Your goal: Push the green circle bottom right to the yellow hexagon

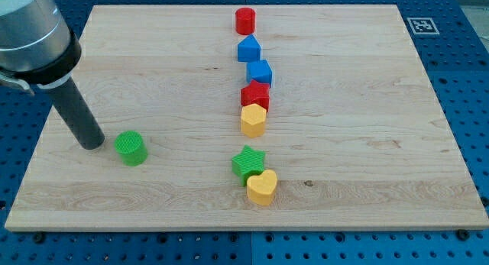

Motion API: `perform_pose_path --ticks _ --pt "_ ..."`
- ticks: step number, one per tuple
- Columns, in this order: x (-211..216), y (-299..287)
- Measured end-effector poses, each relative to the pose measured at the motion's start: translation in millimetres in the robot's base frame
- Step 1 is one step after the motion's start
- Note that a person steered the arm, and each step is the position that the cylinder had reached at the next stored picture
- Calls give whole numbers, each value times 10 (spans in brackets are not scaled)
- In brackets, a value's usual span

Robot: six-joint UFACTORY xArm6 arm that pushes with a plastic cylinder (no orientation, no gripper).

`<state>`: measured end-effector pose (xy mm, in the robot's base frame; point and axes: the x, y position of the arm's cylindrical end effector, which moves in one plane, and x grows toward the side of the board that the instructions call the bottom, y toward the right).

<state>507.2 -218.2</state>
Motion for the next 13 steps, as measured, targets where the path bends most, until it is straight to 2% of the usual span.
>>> perform_pose_path --ticks 3,5,7,9,13 --pt "105 576" --pt "331 844" --pt "331 1273" --pt "509 1307" --pt "352 1781"
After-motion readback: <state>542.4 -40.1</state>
